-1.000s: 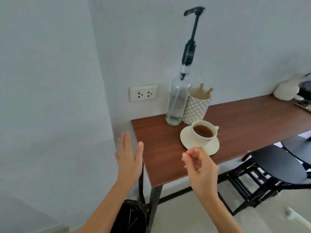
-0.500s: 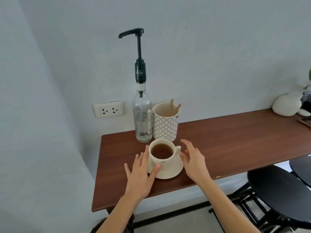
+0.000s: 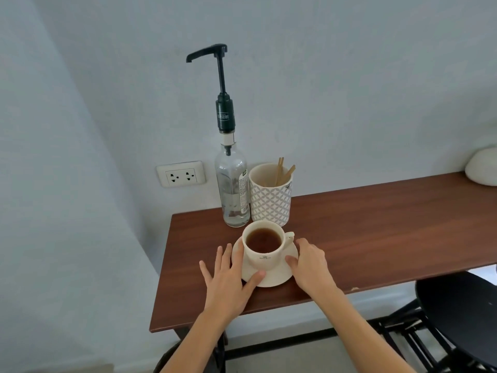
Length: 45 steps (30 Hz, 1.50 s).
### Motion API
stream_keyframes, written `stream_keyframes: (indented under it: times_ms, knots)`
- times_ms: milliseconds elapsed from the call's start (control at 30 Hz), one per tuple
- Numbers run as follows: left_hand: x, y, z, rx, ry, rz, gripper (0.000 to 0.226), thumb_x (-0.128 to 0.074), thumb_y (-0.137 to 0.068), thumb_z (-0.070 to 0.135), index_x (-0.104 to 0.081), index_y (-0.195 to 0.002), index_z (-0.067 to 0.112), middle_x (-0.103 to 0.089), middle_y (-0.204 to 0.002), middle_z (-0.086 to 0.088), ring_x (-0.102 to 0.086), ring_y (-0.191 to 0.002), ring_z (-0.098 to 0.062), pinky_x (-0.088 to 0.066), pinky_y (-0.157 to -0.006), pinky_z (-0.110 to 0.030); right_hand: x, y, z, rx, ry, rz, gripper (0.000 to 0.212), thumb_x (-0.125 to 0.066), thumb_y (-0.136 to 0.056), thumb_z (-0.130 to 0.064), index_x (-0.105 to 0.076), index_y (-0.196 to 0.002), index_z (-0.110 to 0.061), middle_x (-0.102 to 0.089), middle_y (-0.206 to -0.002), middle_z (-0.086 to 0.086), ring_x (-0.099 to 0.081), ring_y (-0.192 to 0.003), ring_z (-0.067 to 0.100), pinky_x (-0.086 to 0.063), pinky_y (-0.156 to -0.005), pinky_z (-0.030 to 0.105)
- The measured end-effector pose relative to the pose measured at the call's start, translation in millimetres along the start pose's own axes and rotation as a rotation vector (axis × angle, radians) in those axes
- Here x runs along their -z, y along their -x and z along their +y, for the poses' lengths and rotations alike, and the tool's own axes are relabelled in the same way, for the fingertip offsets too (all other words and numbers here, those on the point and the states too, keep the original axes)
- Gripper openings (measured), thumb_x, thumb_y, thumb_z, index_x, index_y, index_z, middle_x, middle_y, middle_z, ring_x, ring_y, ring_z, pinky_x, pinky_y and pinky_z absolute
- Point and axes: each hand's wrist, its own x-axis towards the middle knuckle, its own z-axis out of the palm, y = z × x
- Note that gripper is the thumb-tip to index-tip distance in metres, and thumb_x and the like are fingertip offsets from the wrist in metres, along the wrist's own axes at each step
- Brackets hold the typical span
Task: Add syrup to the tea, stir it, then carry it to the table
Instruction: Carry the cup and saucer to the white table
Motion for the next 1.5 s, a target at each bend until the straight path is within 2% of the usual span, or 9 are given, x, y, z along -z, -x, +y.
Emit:
stream_keyframes:
  times_ms: [167,300,500,667,1000,1133,1200,1267,1500]
  knots:
    - [0,3,-6,-0.023,-0.032,-0.017,0.082,-0.036,-0.096,0.07,-0.01,-0.161,0.026,-0.016,-0.17,-0.001,0.002,-0.159,-0.023,0.007,-0.122,-0.062,-3,9,-5,-0.158,-0.081,-0.036,0.019,-0.056,-0.1,-0.023,-0.055,-0.116,-0.013,-0.069,-0.097,0.016,-0.069,-0.063,0.024,-0.061,-0.055,0.036]
    - [3,10,-12,-0.069,-0.038,-0.034,0.081,-0.036,-0.097,0.068,-0.014,-0.161,0.024,-0.018,-0.17,0.002,0.001,-0.159,-0.023,0.006,-0.123,-0.062,-5,28,-6,-0.216,-0.271,-0.094,0.023,-0.049,-0.101,-0.015,-0.049,-0.124,-0.017,-0.072,-0.073,0.019,-0.063,-0.037,0.019,-0.054,-0.039,0.028]
    - [9,24,-21,-0.13,-0.031,-0.076,0.081,-0.037,-0.096,0.069,-0.015,-0.161,0.026,-0.018,-0.17,0.004,0.001,-0.159,-0.023,0.007,-0.122,-0.063,-14,62,-3,-0.246,-0.521,-0.16,0.039,-0.048,-0.097,-0.012,-0.036,-0.122,-0.039,-0.076,-0.074,0.02,-0.075,-0.054,0.033,-0.06,-0.045,0.035]
    - [11,37,-26,-0.149,-0.002,-0.1,0.083,-0.041,-0.094,0.07,-0.017,-0.162,0.027,-0.018,-0.17,0.005,0.001,-0.159,-0.022,0.007,-0.122,-0.063,-29,85,9,-0.287,-0.927,-0.142,0.052,-0.057,-0.096,0.002,-0.044,-0.129,-0.035,-0.06,-0.126,0.015,-0.074,-0.094,0.04,-0.064,-0.061,0.04]
    - [13,84,-21,-0.085,0.172,-0.039,0.081,-0.051,-0.094,0.063,-0.023,-0.16,0.025,-0.024,-0.168,0.007,0.007,-0.158,-0.018,0.014,-0.122,-0.057,-25,110,24,-0.279,-1.035,-0.207,0.053,-0.054,-0.098,0.008,-0.046,-0.135,-0.029,-0.062,-0.123,0.022,-0.078,-0.078,0.036,-0.064,-0.06,0.043]
    - [21,108,-14,-0.022,0.278,0.059,0.084,-0.061,-0.091,0.06,-0.024,-0.16,0.029,-0.03,-0.158,0.025,-0.006,-0.155,-0.01,-0.006,-0.126,-0.048,-12,114,26,-0.207,-1.029,-0.308,0.055,-0.056,-0.097,0.008,-0.045,-0.138,-0.028,-0.063,-0.12,0.021,-0.078,-0.079,0.039,-0.064,-0.058,0.041]
    - [28,123,-9,0.024,0.504,0.036,0.078,-0.069,-0.089,0.053,-0.023,-0.153,0.049,-0.036,-0.141,0.046,-0.03,-0.141,0.009,-0.027,-0.119,-0.02,-4,115,25,-0.16,-1.028,-0.371,0.056,-0.055,-0.097,0.009,-0.046,-0.138,-0.028,-0.065,-0.115,0.016,-0.077,-0.077,0.04,-0.064,-0.056,0.04]
    - [36,143,-4,0.103,0.679,0.026,0.07,-0.073,-0.091,0.041,-0.024,-0.135,0.067,-0.053,-0.129,0.04,-0.051,-0.124,0.012,-0.042,-0.098,-0.004,4,116,21,-0.113,-0.999,-0.439,0.056,-0.056,-0.096,0.01,-0.048,-0.137,-0.027,-0.066,-0.11,0.011,-0.077,-0.076,0.041,-0.064,-0.055,0.04]
    - [52,233,1,0.312,0.966,0.273,0.066,-0.077,-0.09,0.008,-0.051,-0.135,0.049,-0.078,-0.1,0.014,-0.076,-0.085,-0.01,-0.058,-0.067,-0.018,8,145,-4,-0.007,-0.858,-0.749,0.055,-0.057,-0.096,0.009,-0.049,-0.137,-0.027,-0.073,-0.104,0.022,-0.077,-0.072,0.042,-0.064,-0.053,0.04]
